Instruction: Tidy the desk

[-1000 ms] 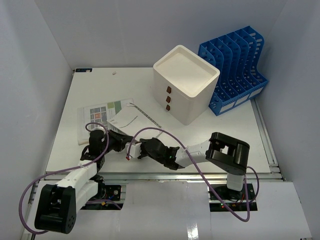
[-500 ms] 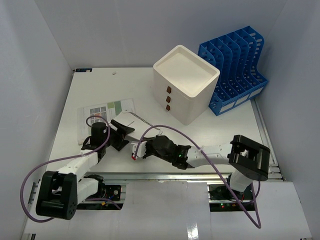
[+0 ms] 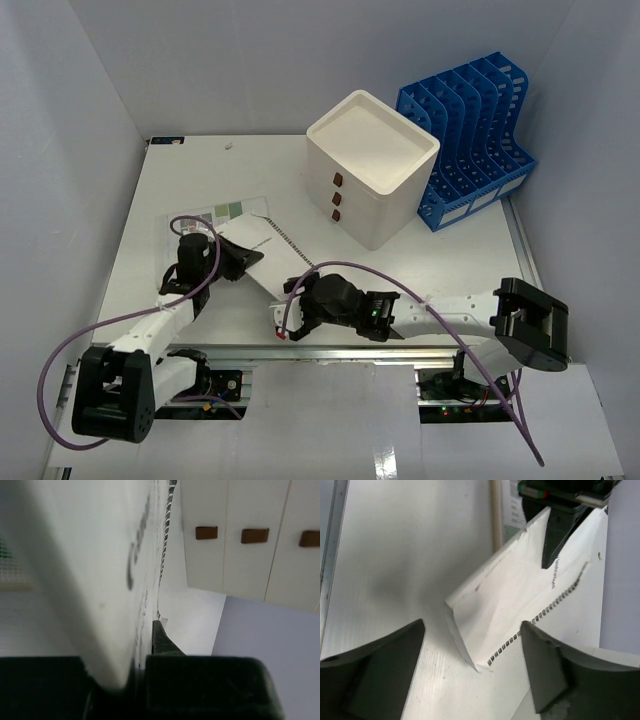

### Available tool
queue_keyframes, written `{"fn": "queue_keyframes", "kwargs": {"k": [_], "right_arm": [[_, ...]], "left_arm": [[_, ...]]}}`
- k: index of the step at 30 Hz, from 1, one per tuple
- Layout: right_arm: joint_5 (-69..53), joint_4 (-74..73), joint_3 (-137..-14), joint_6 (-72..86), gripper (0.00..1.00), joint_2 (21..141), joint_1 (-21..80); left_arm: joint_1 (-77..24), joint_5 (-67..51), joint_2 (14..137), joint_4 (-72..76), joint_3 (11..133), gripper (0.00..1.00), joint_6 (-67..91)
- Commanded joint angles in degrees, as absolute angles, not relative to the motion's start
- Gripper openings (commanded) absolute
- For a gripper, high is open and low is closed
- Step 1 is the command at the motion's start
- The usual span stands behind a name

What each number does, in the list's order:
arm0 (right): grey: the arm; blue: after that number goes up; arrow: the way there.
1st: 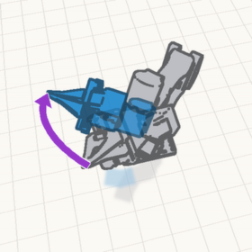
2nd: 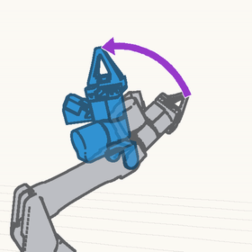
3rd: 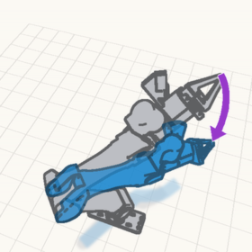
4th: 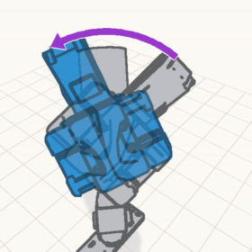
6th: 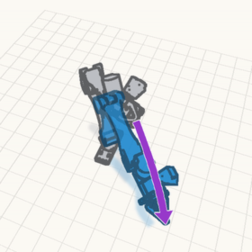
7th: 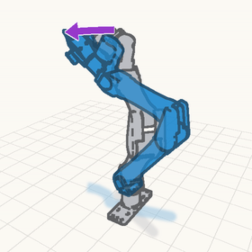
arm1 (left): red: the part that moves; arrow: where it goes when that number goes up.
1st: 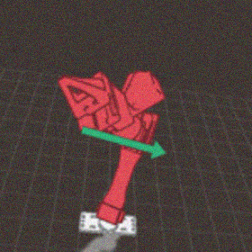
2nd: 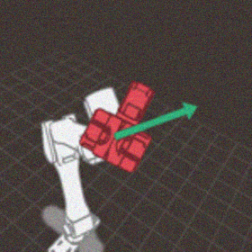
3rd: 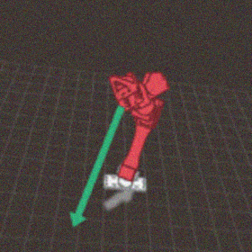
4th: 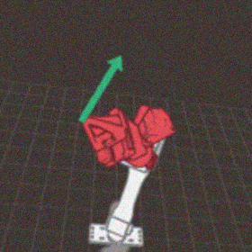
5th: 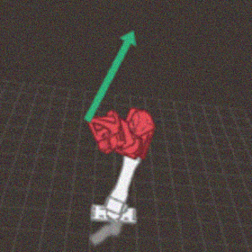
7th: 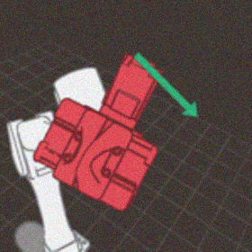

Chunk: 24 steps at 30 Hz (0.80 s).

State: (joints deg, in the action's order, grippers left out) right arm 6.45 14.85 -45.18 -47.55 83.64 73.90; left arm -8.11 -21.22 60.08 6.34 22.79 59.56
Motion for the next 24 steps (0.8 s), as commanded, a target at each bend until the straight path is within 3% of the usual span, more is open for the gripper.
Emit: {"fn": "queue_keyframes", "kwargs": {"k": [1, 3, 4, 7, 15, 24], "right_arm": [[-5.03, -1.25, -53.4, -51.81, 0.98, 80.12, 67.89], [-17.55, -9.76, -60.63, -46.4, 0.91, 80.47, 59.17], [-22.74, -12.33, -65.4, -44.04, 0.9, 80.89, 52.66], [-34.69, -17.12, -70.64, -37.87, 0.9, 82.56, 45.5], [-38.52, -10.24, -72.18, -22.91, 0.9, 79.44, 39.75], [-41.65, -4.11, -70.26, -19.85, 0.9, 77.32, 39.06]], "left_arm": [[-7.91, -30.4, 52.84, 16.49, 22.27, 0.0, 40.72], [-7.91, -35.05, 51.6, 15.91, 23.18, 0.0, 32.86], [-7.91, -37.34, 51.67, 15.93, 24.22, 0.0, 30.2], [-7.82, -48.91, 54.05, 16.57, 26.15, 0.0, 21.6], [-7.91, -64.82, 49.93, 14.09, 28.41, 0.0, 5.62], [-8.13, -72.42, 41.33, 24.43, 25.7, 0.05, 4.06]]}}
